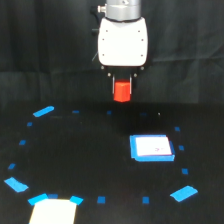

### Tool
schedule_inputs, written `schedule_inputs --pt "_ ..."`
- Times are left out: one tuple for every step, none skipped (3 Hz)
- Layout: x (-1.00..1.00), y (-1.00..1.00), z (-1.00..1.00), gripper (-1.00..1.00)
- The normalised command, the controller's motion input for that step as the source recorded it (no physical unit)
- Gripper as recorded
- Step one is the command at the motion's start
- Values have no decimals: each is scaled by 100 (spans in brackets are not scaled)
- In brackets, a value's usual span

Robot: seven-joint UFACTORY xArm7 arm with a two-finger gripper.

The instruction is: Pick up the red object from the table

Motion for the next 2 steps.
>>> schedule_inputs --pt "1 1 -14 -100" --pt "14 5 -9 -89"
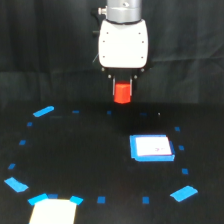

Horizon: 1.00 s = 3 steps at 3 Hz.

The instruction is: Pick up the red object from the table

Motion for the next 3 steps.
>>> schedule_inputs --pt "4 7 9 -100" --pt "-1 6 2 -100" --pt "29 -10 23 -100"
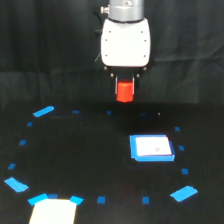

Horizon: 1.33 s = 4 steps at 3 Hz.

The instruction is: Pick up the red object from the table

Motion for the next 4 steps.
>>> schedule_inputs --pt "14 -13 -45 -100" --pt "24 11 47 -100" --pt "10 -7 53 -100" --pt "4 5 -16 -95"
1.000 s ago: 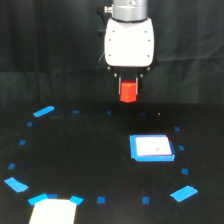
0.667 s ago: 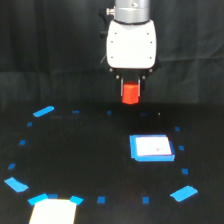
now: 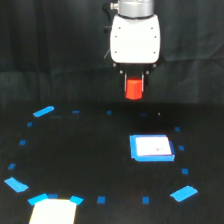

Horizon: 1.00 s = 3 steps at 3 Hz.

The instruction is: Pick up the red object from the table

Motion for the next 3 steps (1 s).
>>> schedule_inputs --pt "14 4 -11 -91" --pt "24 -14 39 -100" --pt "-19 -4 -25 -100"
